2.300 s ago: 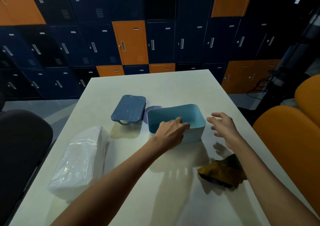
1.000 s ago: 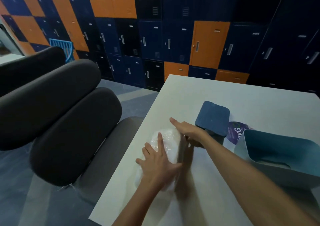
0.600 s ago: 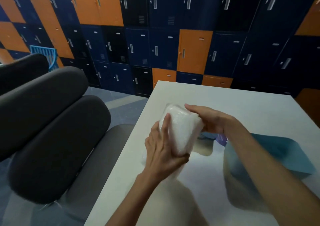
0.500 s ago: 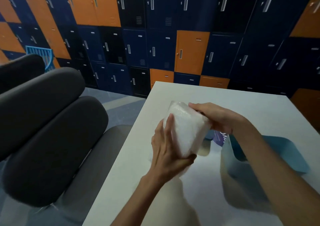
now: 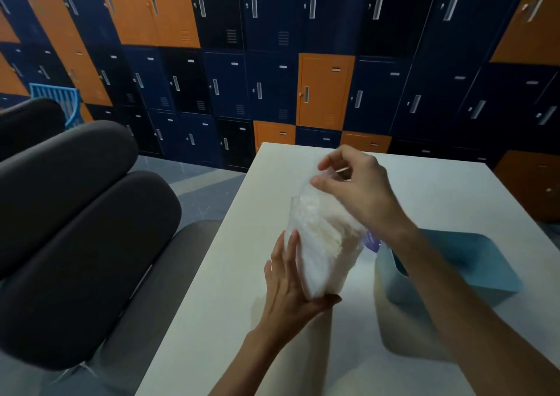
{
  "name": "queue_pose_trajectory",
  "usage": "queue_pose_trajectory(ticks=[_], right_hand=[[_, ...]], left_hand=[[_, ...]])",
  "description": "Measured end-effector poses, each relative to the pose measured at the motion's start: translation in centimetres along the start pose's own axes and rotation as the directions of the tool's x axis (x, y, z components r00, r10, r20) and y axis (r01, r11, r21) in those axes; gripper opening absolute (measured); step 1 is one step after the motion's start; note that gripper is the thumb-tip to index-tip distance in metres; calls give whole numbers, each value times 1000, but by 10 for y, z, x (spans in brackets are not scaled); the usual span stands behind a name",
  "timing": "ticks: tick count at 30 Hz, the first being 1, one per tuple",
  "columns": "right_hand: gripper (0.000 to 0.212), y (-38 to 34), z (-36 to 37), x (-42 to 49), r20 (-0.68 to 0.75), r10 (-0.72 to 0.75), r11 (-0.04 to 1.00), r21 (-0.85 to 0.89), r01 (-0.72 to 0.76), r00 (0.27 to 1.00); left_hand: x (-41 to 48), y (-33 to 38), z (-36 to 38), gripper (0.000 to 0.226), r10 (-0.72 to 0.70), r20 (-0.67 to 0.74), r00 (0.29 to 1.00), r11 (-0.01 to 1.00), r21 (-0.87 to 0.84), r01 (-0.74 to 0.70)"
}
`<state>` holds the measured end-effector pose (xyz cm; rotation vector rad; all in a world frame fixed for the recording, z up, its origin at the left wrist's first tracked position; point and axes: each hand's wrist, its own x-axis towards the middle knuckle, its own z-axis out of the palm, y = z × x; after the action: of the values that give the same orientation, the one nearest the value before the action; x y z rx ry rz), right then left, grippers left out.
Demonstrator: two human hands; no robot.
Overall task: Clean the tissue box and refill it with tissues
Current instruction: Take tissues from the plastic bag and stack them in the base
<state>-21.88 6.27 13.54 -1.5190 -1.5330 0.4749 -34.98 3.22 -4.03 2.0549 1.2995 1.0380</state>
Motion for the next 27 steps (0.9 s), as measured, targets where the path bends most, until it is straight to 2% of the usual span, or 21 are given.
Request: queue_pose_trajectory(ticks=[2, 4, 5, 6, 8, 10, 12, 15, 18, 19, 20, 21, 22, 23, 24, 25, 26, 27], right_hand=[[16, -16, 17, -15, -44, -210, 977, -30, 209, 977], [18, -24, 40, -35, -8, -384, 917, -121, 380, 923], [20, -25, 52, -45, 16, -450, 876, -186, 445, 893], [22, -24, 62, -53, 40, -511, 824, -264, 502, 859], [27, -19, 78, -65, 96, -587, 718, -398, 571, 804], [31, -8, 89, -72, 141, -622, 641, -473, 604, 770], [23, 7, 97, -77, 182, -631, 598, -506, 622, 754], [23, 28, 102, -88, 256, -614, 570, -510, 644, 747], [20, 47, 110, -97, 343, -616, 545, -465, 698, 709], [18, 51, 111, -100, 376, -612, 551, -428, 716, 696], [21, 55, 114, -104, 411, -626, 539, -387, 749, 663], [29, 56, 115, -110, 455, -598, 519, -406, 752, 659], [41, 55, 110, -114, 487, -524, 530, -455, 715, 699], [47, 56, 104, -120, 438, -481, 607, -459, 649, 759], [45, 63, 102, -127, 494, -464, 653, -370, 661, 735], [42, 72, 99, -134, 590, -513, 615, -254, 746, 624], [37, 78, 90, -142, 641, -539, 618, -139, 774, 546], [32, 85, 80, -148, 632, -564, 641, -70, 764, 531]], left_hand=[[-1, 2, 1, 123, -54, 62, 997, 998, 38, 52], [-4, 2, -2, 118, -65, 162, 985, 995, 83, 52], [-6, 3, -6, 109, -52, 205, 977, 999, 13, 50], [-8, 5, -12, 91, -46, 222, 974, 989, -126, 76], [-14, 10, -27, 55, -81, 141, 987, 947, -298, 120], [-17, 9, -43, 35, -164, 27, 986, 917, -365, 162], [-18, 0, -60, 19, -286, -14, 958, 831, -502, 241], [-6, -9, -90, 36, -389, -70, 918, 757, -593, 276], [16, 9, -111, 35, -347, -176, 921, 803, -563, 195], [22, 20, -113, 44, -297, -150, 943, 831, -527, 178], [27, 31, -112, 62, -244, -77, 967, 859, -481, 179], [30, 40, -108, 84, -186, 18, 982, 888, -426, 176], [32, 49, -102, 106, -119, 109, 987, 919, -363, 151], [32, 53, -92, 122, -52, 177, 983, 950, -295, 104], [31, 53, -82, 133, -2, 208, 978, 975, -217, 48], [29, 51, -72, 138, 30, 211, 977, 987, -161, 4], [28, 47, -64, 140, 35, 190, 981, 990, -140, -8], [27, 44, -60, 139, 22, 159, 987, 987, -162, 4]])
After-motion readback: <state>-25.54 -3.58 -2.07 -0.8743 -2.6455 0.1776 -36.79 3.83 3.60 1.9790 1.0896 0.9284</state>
